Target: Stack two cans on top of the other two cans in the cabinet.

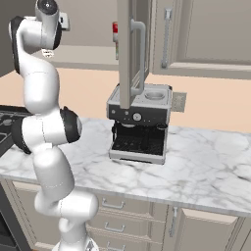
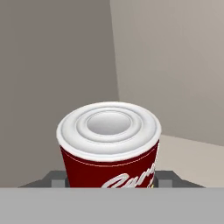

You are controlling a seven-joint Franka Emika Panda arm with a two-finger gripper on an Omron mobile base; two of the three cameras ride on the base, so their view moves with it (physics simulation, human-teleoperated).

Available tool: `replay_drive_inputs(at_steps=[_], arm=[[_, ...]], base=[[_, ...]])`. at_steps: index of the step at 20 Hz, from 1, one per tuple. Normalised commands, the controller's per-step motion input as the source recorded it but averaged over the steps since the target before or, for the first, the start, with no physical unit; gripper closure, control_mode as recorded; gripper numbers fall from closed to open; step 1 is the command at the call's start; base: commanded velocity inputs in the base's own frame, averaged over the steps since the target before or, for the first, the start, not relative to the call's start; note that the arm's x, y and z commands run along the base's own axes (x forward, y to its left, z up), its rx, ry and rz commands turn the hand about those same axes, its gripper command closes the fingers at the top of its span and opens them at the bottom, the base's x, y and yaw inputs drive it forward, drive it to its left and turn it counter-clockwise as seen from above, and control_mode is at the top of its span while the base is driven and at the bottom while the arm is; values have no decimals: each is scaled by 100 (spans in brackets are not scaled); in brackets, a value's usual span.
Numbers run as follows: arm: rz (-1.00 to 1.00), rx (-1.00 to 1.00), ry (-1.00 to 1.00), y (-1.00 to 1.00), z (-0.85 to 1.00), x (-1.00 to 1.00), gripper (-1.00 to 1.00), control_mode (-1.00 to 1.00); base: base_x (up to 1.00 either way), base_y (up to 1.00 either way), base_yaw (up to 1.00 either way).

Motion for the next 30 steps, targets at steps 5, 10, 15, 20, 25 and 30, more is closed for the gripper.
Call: replay_drive_inputs(at_steps=[5, 10, 15, 20, 25, 30], arm=[[0, 0, 0, 20, -1, 25, 100, -100], [-2, 0, 0, 17, -5, 19, 100, -100], [-5, 0, 2, 13, -3, 13, 100, -100], [-5, 0, 5, 12, -3, 19, 100, -100], [-5, -1, 1, 0, 1, 2, 100, -100], [-6, 0, 0, 0, 6, -12, 100, -100]], base=[[0, 0, 0], [0, 0, 0], [0, 0, 0], [0, 0, 0], [0, 0, 0], [0, 0, 0]])
